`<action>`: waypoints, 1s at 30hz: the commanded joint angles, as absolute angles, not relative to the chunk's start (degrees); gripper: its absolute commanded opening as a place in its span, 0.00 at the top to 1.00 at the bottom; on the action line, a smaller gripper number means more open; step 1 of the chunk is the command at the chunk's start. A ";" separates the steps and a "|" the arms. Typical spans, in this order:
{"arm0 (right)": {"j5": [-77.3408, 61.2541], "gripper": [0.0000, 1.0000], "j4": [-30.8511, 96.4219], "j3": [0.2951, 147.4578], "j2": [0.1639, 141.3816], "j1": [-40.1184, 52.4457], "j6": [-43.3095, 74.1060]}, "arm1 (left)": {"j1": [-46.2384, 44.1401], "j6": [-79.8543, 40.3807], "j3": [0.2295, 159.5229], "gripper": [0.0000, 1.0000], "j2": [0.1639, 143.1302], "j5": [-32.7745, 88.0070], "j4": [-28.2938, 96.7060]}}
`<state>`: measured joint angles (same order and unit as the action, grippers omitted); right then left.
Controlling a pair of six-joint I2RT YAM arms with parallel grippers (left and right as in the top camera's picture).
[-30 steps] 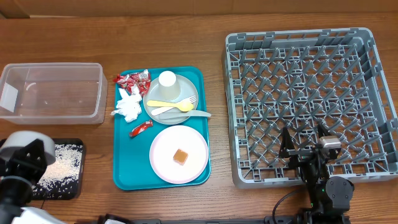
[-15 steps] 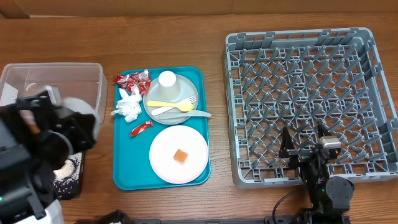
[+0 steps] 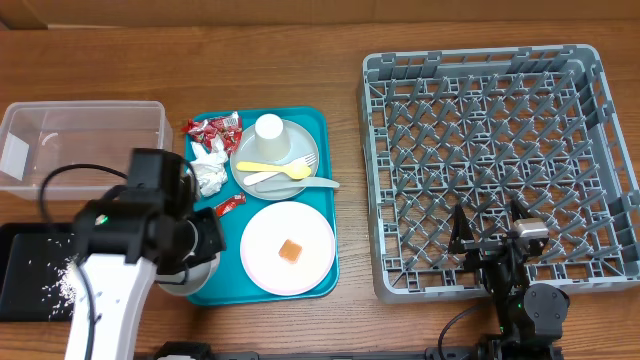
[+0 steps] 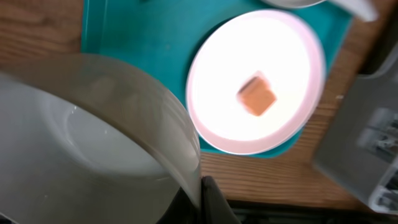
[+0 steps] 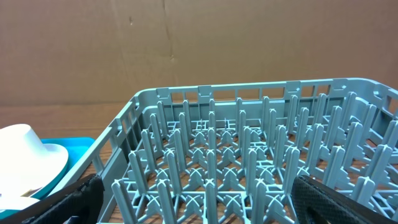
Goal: Sort waste into correct bins and load items into the dishwasher rack
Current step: 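Carry the emptied bowl back and set it on the teal tray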
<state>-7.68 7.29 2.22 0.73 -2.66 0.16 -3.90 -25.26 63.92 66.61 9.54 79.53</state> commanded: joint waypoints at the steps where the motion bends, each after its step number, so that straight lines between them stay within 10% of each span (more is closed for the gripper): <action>1: -8.01 0.00 6.96 1.83 0.16 -3.03 -0.05 | -4.32 -28.34 61.01 0.96 69.23 6.61 77.25; 27: -8.01 0.00 6.96 1.83 0.16 -3.03 -0.05 | -10.00 -25.76 59.51 0.96 87.37 5.50 68.47; 30: -8.01 0.00 6.96 1.83 0.16 -3.03 -0.05 | -10.00 -25.74 59.51 0.71 87.42 5.30 68.53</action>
